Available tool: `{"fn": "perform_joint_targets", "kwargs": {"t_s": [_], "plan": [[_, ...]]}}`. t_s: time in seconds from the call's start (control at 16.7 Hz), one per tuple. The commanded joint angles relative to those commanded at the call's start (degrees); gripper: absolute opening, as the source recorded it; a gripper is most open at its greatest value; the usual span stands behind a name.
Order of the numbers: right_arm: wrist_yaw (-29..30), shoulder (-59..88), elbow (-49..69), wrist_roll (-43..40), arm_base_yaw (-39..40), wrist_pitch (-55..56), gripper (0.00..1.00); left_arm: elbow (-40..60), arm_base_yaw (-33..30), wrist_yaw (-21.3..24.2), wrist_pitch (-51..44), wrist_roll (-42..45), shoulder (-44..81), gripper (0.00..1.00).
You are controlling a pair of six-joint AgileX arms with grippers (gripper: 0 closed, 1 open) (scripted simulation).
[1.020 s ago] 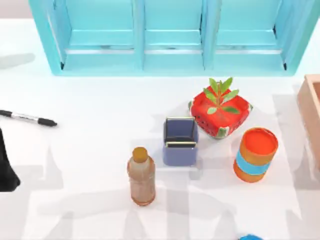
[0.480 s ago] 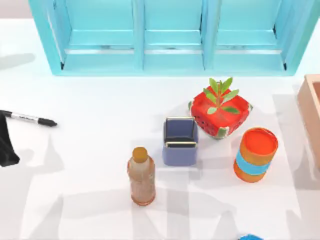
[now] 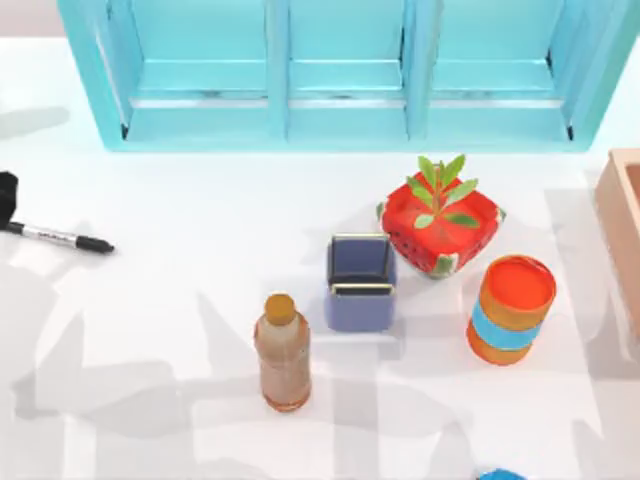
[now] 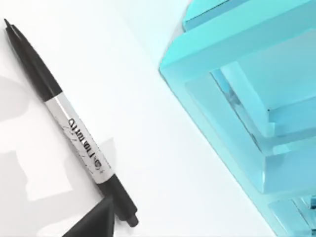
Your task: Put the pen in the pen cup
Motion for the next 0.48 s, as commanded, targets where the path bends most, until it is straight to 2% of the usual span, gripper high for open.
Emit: {"fn": "perform_joint_targets", "kwargs": {"t_s": [0.24, 0.48], "plan": [[0.0, 0.0, 0.0, 0.0, 0.0, 0.0, 1.0, 3.8, 2.5, 4.7, 5.6, -12.6, 17.4, 1.0], [0.0, 0.0, 0.0, 0.0, 0.0, 0.0, 1.0, 5.1, 4.0, 7.2, 7.8, -20.1, 26.0, 1.0]]}}
